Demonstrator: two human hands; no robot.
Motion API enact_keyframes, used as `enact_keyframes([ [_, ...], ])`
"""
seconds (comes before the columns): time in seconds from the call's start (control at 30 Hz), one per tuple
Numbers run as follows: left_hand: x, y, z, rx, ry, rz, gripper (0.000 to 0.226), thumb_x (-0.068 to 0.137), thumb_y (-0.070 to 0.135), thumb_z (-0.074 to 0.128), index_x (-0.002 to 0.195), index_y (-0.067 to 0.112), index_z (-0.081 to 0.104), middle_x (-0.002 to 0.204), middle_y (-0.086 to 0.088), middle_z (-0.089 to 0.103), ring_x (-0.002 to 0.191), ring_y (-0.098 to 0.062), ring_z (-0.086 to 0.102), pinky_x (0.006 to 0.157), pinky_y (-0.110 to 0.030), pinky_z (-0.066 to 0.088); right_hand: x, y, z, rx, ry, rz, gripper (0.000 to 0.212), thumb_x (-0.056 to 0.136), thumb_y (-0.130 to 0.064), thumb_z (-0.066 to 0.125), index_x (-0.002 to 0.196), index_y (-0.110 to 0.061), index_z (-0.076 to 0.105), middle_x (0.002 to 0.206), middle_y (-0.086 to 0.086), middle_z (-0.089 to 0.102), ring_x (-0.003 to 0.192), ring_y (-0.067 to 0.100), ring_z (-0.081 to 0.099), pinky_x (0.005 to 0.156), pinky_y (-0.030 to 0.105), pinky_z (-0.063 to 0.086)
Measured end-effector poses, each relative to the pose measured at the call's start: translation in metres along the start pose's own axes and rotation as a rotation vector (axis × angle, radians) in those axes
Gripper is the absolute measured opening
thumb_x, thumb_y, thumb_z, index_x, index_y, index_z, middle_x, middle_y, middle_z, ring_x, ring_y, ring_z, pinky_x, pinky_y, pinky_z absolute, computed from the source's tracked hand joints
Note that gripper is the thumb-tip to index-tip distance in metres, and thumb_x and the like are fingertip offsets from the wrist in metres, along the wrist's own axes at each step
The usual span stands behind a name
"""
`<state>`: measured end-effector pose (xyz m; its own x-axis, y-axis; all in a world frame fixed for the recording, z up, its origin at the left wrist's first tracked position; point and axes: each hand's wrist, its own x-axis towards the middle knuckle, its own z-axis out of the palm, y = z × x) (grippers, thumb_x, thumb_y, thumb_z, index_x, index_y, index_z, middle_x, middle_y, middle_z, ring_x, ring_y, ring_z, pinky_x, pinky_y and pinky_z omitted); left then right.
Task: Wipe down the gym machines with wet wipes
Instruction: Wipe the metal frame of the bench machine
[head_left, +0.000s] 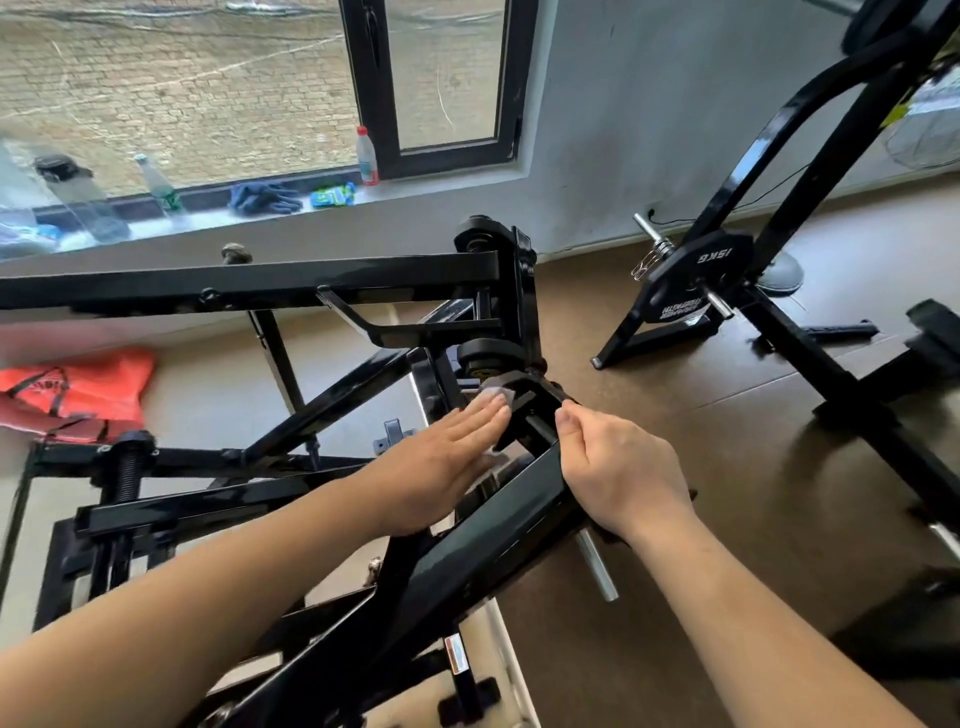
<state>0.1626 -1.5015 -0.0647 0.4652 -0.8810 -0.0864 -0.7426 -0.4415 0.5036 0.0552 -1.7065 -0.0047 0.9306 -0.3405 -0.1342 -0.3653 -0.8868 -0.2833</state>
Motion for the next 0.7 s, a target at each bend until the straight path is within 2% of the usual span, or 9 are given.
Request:
enact_keyframes([
  [0.1, -0.011, 0.006, 0.003, -0.202, 0.013, -0.102, 0.059, 0.108, 0.046, 0.026, 0.163, 0.038, 0.006, 0.166, 0.031, -0.004, 0.151, 0.011, 0.003, 0.123, -0.015, 0.009, -0.001, -0.002, 0.000, 0.001, -0.007, 0.012, 0.049, 0.110, -0.045, 0.023, 0.137, -0.029, 0.061, 0.136, -0.005, 0.066, 0.127, 0.021, 0.059, 0.093, 0.037, 0.045],
  [0.2, -0.012, 0.019, 0.006, -0.249, 0.121, -0.175, 0.054, 0.110, 0.043, 0.031, 0.162, 0.038, 0.018, 0.163, 0.034, 0.007, 0.147, 0.015, 0.010, 0.118, -0.008, 0.012, -0.003, -0.002, 0.000, 0.003, -0.002, 0.022, 0.048, 0.110, -0.045, 0.021, 0.116, -0.029, 0.065, 0.119, -0.002, 0.072, 0.114, 0.026, 0.064, 0.078, 0.037, 0.040],
  [0.27, -0.028, 0.019, 0.009, -0.238, 0.159, -0.214, 0.054, 0.109, 0.045, 0.030, 0.162, 0.034, 0.023, 0.160, 0.032, 0.017, 0.147, 0.010, 0.020, 0.117, -0.011, 0.017, -0.004, 0.000, 0.001, 0.004, 0.017, 0.027, 0.044, 0.110, -0.046, 0.020, 0.097, -0.030, 0.059, 0.107, -0.002, 0.072, 0.103, 0.027, 0.065, 0.074, 0.037, 0.036],
  [0.4, -0.053, 0.016, 0.006, -0.205, 0.095, -0.313, 0.058, 0.109, 0.044, 0.027, 0.163, 0.024, 0.023, 0.162, 0.011, 0.036, 0.149, -0.010, 0.033, 0.117, -0.020, 0.025, -0.002, -0.002, 0.002, -0.017, 0.027, 0.020, 0.043, 0.109, -0.046, 0.019, 0.086, -0.030, 0.052, 0.099, -0.004, 0.070, 0.093, 0.024, 0.061, 0.073, 0.037, 0.036],
  [0.5, -0.021, 0.026, 0.000, -0.169, 0.029, -0.350, 0.059, 0.110, 0.045, 0.024, 0.164, 0.023, 0.018, 0.162, 0.003, 0.039, 0.147, -0.022, 0.038, 0.115, -0.032, 0.033, -0.003, -0.003, 0.002, -0.038, 0.017, 0.022, 0.043, 0.110, -0.045, 0.019, 0.084, -0.031, 0.050, 0.100, -0.002, 0.071, 0.087, 0.023, 0.055, 0.073, 0.037, 0.036],
  [0.57, -0.003, 0.034, 0.001, -0.101, 0.054, -0.363, 0.057, 0.110, 0.045, 0.022, 0.163, 0.025, 0.017, 0.159, 0.003, 0.041, 0.140, -0.027, 0.046, 0.107, -0.038, 0.041, -0.005, -0.003, 0.001, -0.034, 0.023, 0.031, 0.044, 0.110, -0.045, 0.019, 0.090, -0.030, 0.055, 0.104, -0.001, 0.071, 0.092, 0.027, 0.058, 0.074, 0.038, 0.035],
  [0.63, -0.009, 0.037, 0.002, -0.061, 0.090, -0.377, 0.055, 0.110, 0.045, 0.021, 0.161, 0.024, 0.021, 0.152, 0.002, 0.047, 0.132, -0.030, 0.052, 0.099, -0.040, 0.045, -0.006, -0.003, 0.000, -0.038, 0.029, 0.031, 0.046, 0.110, -0.045, 0.019, 0.097, -0.028, 0.060, 0.105, -0.001, 0.071, 0.094, 0.026, 0.059, 0.074, 0.038, 0.035],
  [0.7, -0.036, 0.034, 0.006, -0.088, 0.096, -0.400, 0.053, 0.110, 0.043, 0.022, 0.158, 0.021, 0.027, 0.147, -0.001, 0.053, 0.130, -0.029, 0.053, 0.102, -0.040, 0.045, -0.005, -0.002, 0.001, -0.042, 0.034, 0.024, 0.047, 0.110, -0.045, 0.019, 0.099, -0.027, 0.061, 0.102, -0.002, 0.070, 0.092, 0.025, 0.059, 0.074, 0.037, 0.035],
])
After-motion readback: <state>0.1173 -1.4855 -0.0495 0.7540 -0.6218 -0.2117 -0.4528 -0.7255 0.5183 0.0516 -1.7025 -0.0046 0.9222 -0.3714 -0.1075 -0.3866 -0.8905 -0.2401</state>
